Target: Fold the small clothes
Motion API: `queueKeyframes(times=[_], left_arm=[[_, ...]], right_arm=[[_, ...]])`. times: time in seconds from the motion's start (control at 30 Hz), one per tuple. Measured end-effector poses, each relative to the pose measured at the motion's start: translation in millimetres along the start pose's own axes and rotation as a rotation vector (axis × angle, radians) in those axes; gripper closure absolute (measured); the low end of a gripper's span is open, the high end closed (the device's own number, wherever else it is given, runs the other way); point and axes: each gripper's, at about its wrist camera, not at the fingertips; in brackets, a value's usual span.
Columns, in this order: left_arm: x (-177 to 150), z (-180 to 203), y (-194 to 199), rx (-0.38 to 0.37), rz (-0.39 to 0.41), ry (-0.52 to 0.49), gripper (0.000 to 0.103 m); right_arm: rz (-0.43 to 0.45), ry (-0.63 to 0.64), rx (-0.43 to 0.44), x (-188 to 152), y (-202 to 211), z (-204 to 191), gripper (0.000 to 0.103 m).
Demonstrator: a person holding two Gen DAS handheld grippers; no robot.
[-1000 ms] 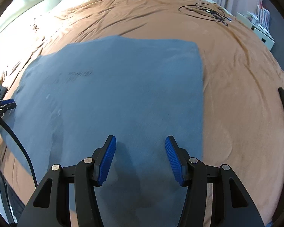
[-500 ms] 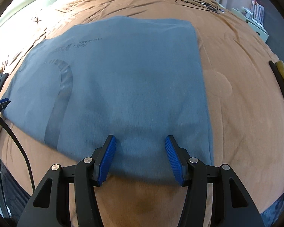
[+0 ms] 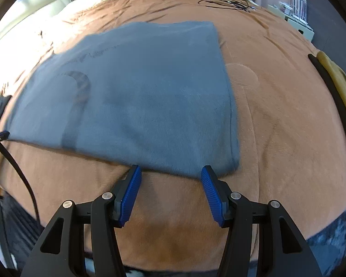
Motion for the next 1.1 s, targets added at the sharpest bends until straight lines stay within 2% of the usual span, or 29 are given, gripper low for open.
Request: queueKeyframes(times=[0.13,0.37,0.6,0.73,0.9,1.1], left_arm=[[12.5,12.3,9.6,-0.025,0.039,0.011,0.058],[19.2,51.4,-3.4,-0.056,0.039,-0.027,0.058],[8.8,70.2,-35.9,-0.032,-0.018,-0.053,0.058],[3.3,73.6,-37.8,-0.014,-0.013,-0.096,0.058],[13.7,58.1,-18.2,-0.046,0.002,-0.044,0.058],[21.8,7.9,3.4,-0.024,0.042,0.073,0.058]], right_arm=[[0.041,-0.01,0.012,8.7,12.5,-5.6,0.051],[0.06,0.002,0.069,17.2,11.6,-38.8,0.051],[0.039,0.003,0.076,26.3,-18.0,-47.0,0.051],[0.004,0.022,0.054,20.3,-34.8,-46.1,0.051],[0.004,0.039,0.039,25.9,-30.9,-49.6,0.051],[0.068,0.036,0.084,41.3,-13.9,-70.5,0.051]])
Point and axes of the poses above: each gripper's, at about its wrist camera, not at the fingertips, and y roughly against the way its jaws point, z to its right, x to its top, and after that the axes turned 7 degrees about z, right-handed
